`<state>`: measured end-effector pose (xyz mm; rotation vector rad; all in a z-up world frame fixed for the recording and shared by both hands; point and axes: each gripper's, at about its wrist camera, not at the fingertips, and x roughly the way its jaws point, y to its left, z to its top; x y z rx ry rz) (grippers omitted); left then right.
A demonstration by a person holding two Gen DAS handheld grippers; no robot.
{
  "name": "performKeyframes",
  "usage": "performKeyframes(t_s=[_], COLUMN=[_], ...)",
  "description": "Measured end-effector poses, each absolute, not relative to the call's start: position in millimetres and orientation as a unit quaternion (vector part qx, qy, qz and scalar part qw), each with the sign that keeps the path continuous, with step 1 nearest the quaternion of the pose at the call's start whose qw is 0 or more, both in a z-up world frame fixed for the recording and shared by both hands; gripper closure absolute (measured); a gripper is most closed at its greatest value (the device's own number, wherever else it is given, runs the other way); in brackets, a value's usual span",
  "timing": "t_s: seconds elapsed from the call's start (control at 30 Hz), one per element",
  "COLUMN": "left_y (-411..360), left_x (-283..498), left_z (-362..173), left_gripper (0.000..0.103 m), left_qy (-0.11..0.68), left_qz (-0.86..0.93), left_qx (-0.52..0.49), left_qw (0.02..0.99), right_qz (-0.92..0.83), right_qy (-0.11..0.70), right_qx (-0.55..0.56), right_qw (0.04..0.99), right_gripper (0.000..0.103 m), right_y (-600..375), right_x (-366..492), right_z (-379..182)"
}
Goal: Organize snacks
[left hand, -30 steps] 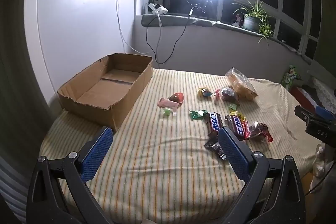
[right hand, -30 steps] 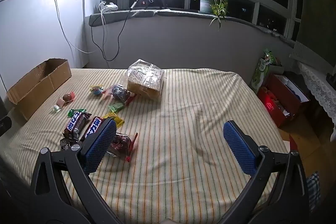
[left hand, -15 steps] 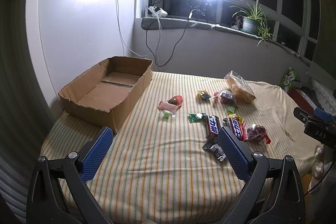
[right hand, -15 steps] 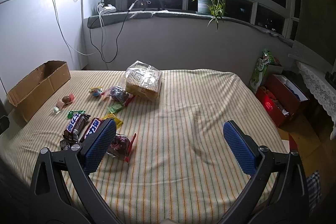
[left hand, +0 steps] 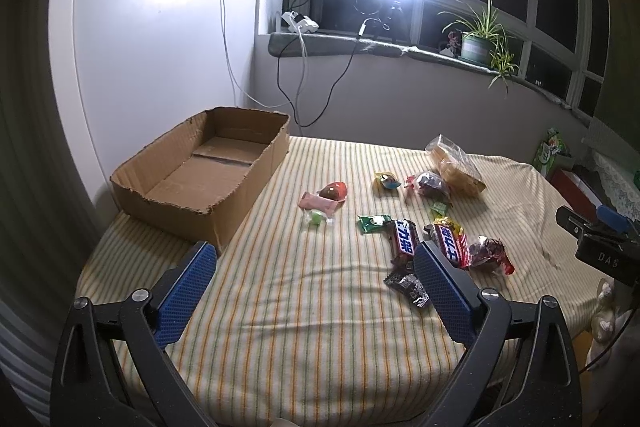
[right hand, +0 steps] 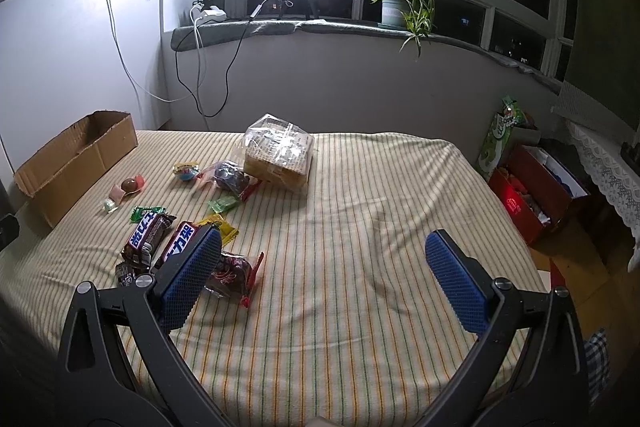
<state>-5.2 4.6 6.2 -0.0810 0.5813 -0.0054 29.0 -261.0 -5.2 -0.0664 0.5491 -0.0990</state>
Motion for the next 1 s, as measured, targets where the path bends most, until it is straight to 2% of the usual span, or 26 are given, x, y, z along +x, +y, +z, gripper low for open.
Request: performKeyframes(t_s=[1.0], left_y=[-0.8], left_x=[-6.8], left_z=[6.3], left_gripper=[0.004], left_qy=[0.288], left_qz=[-0.006], left_qx=[-0.04], left_qw=[0.957], right_qz=[-0.047], right_qy=[0.272], right_qx=[-0.034], right_qw=[0.96], right_gripper=[0.0], right_y=[-258.9], right_x=[27.5], right_z=[-6.7])
